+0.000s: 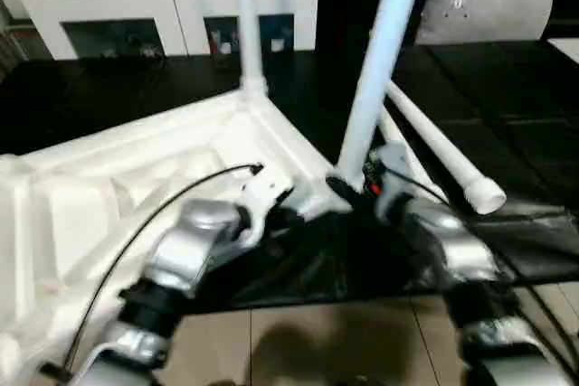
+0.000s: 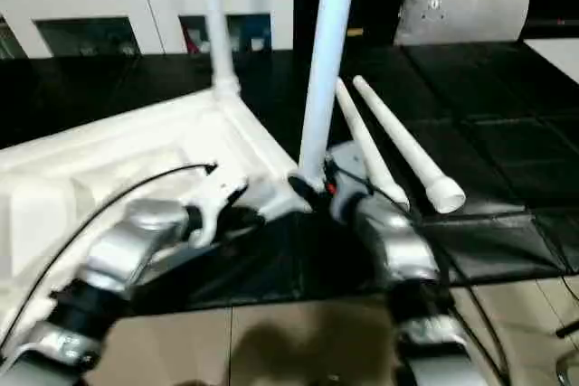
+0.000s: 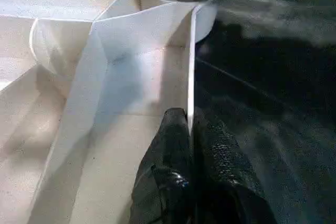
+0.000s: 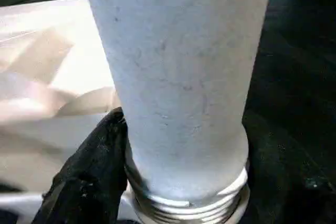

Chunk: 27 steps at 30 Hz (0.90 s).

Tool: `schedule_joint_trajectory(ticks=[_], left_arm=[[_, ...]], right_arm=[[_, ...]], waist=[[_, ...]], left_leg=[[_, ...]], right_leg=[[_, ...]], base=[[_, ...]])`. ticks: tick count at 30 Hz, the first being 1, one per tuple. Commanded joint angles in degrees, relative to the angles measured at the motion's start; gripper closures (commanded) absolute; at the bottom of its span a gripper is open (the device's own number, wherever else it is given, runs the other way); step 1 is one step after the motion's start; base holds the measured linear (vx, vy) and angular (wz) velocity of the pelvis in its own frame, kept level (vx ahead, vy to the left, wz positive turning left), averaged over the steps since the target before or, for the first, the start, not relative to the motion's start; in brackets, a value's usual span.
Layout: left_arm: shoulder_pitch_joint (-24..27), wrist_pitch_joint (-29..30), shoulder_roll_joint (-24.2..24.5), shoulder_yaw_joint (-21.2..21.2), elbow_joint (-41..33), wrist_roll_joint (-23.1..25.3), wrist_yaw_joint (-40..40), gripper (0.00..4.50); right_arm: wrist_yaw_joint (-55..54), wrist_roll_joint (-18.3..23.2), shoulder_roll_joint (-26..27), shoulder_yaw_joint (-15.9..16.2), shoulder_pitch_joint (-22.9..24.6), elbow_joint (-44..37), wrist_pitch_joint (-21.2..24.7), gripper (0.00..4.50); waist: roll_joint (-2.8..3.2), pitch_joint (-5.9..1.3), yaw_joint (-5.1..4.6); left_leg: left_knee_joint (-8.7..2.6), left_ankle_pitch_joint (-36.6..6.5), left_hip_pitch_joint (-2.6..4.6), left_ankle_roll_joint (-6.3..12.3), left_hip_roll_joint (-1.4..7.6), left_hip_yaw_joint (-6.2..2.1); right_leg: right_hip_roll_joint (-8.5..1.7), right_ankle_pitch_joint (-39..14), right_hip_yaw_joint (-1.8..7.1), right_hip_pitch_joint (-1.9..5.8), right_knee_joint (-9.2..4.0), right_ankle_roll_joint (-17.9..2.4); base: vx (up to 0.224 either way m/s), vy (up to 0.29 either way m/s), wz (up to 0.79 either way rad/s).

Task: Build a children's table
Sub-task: Rotate leg to tighten

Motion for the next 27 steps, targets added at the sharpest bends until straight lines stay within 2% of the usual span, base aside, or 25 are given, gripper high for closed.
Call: schedule_joint_trajectory(ticks=[1, 2, 3, 4, 6, 8, 9, 12, 13, 16, 17, 20, 23, 27], left_arm=[[-1.6, -1.0, -3.4, -1.7, -1.9, -2.1, 1.2, 4.50], [-1.7, -1.3, -2.9, -1.9, -1.7, -1.8, 1.2, 4.50], [-1.7, -1.8, -2.1, -1.9, -1.6, -1.4, 1.0, 4.50], [-1.7, -2.5, -1.4, -2.0, -1.3, -1.1, 0.5, 4.50], [-1.7, -3.6, -0.4, -2.2, -1.1, -0.8, -0.4, 4.50], [-1.9, -7.1, 2.6, -2.3, 1.0, 0.0, -2.7, 4.50], [-2.0, -8.5, 3.7, -2.5, 1.8, 0.3, -3.7, 4.50], [-2.0, -10.8, 5.6, -3.1, 2.7, 0.2, -6.3, 4.50], [-1.8, -12.3, 7.9, -4.2, 3.0, 0.0, -10.2, 4.50], [-1.8, -14.0, 9.9, -5.2, 3.6, -0.1, -13.6, 4.50], [-1.9, -14.7, 10.7, -5.7, 4.0, 0.0, -15.0, 4.50], [-1.9, -19.8, 14.5, -8.6, 4.7, -0.7, -23.0, 4.50], [-1.9, -21.5, 16.9, -10.6, 4.6, -0.4, -27.8, 4.50], [-2.5, -24.0, 17.9, -11.2, 5.6, -0.7, -31.2, 4.50]], right_arm=[[2.9, 2.8, 4.2, 2.4, 0.8, 2.2, 1.6, 1.03], [4.1, 3.2, 3.9, 1.9, 1.3, 1.5, 1.0, 0.96], [5.7, 3.5, 3.3, 1.6, 1.9, 0.6, 0.5, 0.84], [6.9, 3.9, 2.8, 1.6, 2.3, -0.3, 0.2, 0.84], [8.9, 4.4, 1.9, 1.4, 3.1, -1.8, -0.3, 0.56], [15.3, 5.0, -2.1, 2.3, 5.2, -6.0, -1.4, 0.52], [18.0, 5.3, -3.8, 2.8, 5.9, -7.4, -2.2, 0.31], [20.8, 5.9, -6.2, 2.4, 6.5, -8.8, -2.7, 0.13], [23.8, 6.4, -8.8, 1.8, 6.4, -9.7, -3.5, 0.08], [27.4, 6.6, -11.4, 2.1, 6.3, -10.5, -3.9, 0.03], [29.2, 6.4, -12.6, 2.7, 6.3, -10.7, -4.3, 0.03], [35.3, 3.1, -16.8, 6.4, 6.2, -11.2, -6.0, 0.03], [39.9, 3.3, -18.2, 8.2, 6.1, -11.6, -5.6, 0.03], [43.7, 3.2, -19.2, 9.9, 5.7, -11.8, -5.9, 0.03]], waist=[[-0.65, -3.55, 0.44], [-0.42, -3.61, 0.57], [-0.49, -3.65, 0.57], [-0.22, -3.67, 0.67], [-0.36, -3.72, 0.84], [-0.42, -3.67, 1.14], [-0.50, -3.58, 1.38], [-0.48, -3.55, 1.42], [-0.90, -3.50, 1.44], [-0.58, -3.59, 1.46], [-0.99, -3.63, 1.48], [-0.79, -3.59, 1.82], [-0.76, -3.62, 2.28], [-0.74, -3.56, 3.20]], left_leg=[[-4.15, -12.4, 0.07, 3.39, 2.77, -1.21], [-4.20, -11.9, -0.02, 3.64, 2.85, -1.31], [-4.13, -11.3, -0.06, 4.29, 2.83, -1.20], [-4.09, -11.1, -0.03, 4.61, 2.87, -1.20], [-4.03, -10.8, -0.06, 4.96, 2.84, -1.14], [-4.04, -11.4, -0.06, 5.30, 2.81, -1.14], [-4.10, -11.5, -0.13, 5.65, 2.77, -1.15], [-4.07, -11.1, -0.21, 5.46, 2.83, -1.15], [-4.07, -11.6, -0.14, 5.44, 2.80, -1.13], [-4.05, -11.1, -0.09, 5.55, 2.94, -1.17], [-4.01, -10.7, -0.06, 5.83, 3.02, -1.12], [-3.93, -9.7, -0.09, 6.29, 3.01, -1.07], [-3.93, -10.2, 0.04, 6.31, 3.21, -0.95], [-4.02, -10.6, 0.32, 5.68, 3.41, -0.92]], right_leg=[[-4.10, -17.8, 2.65, 2.67, -4.84, -10.6], [-4.11, -16.5, 2.57, 2.75, -4.66, -11.0], [-4.04, -14.9, 2.50, 2.75, -4.66, -11.3], [-4.05, -14.0, 2.49, 2.76, -4.61, -11.7], [-4.06, -13.2, 2.47, 2.86, -4.52, -11.9], [-3.99, -14.0, 2.43, 2.97, -4.70, -11.3], [-4.05, -14.9, 2.45, 2.99, -4.82, -10.7], [-4.17, -16.4, 2.44, 2.96, -4.82, -10.6], [-4.21, -17.8, 2.43, 2.92, -4.95, -10.3], [-4.13, -17.3, 2.47, 2.79, -4.74, -10.4], [-4.16, -16.4, 2.50, 2.78, -4.58, -10.8], [-4.16, -14.9, 2.51, 2.70, -4.38, -11.5], [-4.18, -14.6, 2.54, 2.72, -4.19, -12.1], [-4.24, -14.9, 2.62, 2.52, -4.15, -12.5]], base=[[0.000, 0.000, 0.00], [0.000, 0.000, 0.00], [0.000, 0.000, 0.00], [0.000, 0.000, 0.00], [0.000, 0.000, 0.00], [0.000, 0.000, 0.00], [0.000, 0.000, 0.00], [0.000, 0.000, 0.00], [0.000, 0.000, 0.00], [0.000, 0.000, 0.00], [0.000, 0.000, 0.00], [0.000, 0.000, 0.00], [0.000, 0.000, 0.00], [0.000, 0.000, 0.00]])
